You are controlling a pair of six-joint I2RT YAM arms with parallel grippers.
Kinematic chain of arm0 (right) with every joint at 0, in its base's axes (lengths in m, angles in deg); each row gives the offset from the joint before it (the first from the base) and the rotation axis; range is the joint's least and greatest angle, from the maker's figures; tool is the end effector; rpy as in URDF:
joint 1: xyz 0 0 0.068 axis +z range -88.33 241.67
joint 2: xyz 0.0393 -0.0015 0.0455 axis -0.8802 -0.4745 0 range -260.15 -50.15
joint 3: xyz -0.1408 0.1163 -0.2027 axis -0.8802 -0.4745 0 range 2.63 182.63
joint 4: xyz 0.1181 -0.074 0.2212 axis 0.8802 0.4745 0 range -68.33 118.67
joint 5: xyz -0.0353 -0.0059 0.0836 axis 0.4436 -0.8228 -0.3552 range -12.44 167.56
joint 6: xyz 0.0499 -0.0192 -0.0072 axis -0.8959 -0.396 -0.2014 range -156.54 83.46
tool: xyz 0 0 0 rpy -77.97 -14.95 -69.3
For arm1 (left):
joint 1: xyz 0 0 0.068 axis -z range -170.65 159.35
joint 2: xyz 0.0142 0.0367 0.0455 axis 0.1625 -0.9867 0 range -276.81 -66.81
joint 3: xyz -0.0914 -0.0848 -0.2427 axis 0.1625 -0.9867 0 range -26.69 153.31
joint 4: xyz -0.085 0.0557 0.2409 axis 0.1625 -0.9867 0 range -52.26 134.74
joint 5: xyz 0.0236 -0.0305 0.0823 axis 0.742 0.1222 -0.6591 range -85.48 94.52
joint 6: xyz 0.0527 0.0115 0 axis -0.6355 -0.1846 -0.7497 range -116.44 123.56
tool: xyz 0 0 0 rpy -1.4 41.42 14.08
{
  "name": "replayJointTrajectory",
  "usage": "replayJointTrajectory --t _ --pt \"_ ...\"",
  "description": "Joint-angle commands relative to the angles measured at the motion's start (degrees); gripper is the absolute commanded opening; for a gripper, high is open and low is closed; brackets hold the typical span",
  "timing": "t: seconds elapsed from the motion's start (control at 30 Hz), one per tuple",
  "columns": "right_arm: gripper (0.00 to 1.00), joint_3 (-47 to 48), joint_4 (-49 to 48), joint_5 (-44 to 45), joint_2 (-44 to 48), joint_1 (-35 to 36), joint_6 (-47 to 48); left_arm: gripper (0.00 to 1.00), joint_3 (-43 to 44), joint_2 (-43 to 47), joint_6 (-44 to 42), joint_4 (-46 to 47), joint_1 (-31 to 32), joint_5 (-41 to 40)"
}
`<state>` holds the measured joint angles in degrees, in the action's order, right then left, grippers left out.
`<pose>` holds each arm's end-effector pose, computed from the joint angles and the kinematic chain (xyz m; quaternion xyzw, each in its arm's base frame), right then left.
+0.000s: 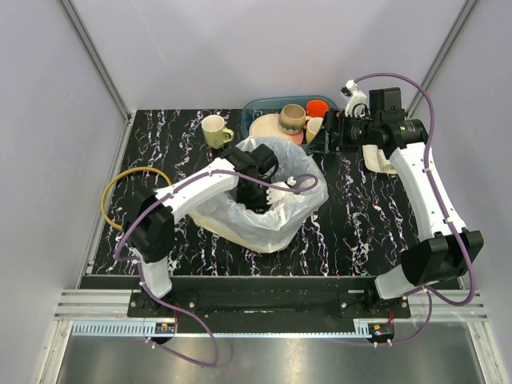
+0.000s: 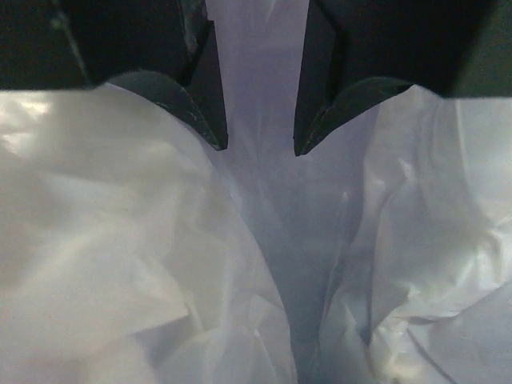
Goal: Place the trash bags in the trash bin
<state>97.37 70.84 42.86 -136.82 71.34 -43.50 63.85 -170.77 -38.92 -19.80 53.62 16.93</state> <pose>0.3087 0.0733 0.4030 -0.1439 0.8657 0.3258 0.3517 0.2514 -0.2558 0.2648 0.6872 0.7109 -0.1091 0.1026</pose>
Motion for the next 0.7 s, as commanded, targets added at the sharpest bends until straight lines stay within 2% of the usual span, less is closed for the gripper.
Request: replayJointTrajectory --t 0.0,0.13,0.37,0.67 --pt "0.92 0.36 -1.62 -1.86 2.04 -0.27 0.10 0.42 2.09 -3.52 -1.90 -3.05 -0.33 -4.40" --pt "0.93 0.45 -1.62 -2.30 2.03 -0.53 0.46 0.41 3.50 -6.86 -2.52 -5.34 -0.33 -5.20" --pt "0.93 1.32 -1.35 -3.62 1.16 -0.62 0.72 0.40 0.96 -9.68 -3.92 -3.15 -0.59 -5.02" --pt "0.85 -0.87 -1.53 -10.38 1.07 -0.44 0.99 0.39 -10.12 -3.27 -7.17 3.27 -3.14 -1.51"
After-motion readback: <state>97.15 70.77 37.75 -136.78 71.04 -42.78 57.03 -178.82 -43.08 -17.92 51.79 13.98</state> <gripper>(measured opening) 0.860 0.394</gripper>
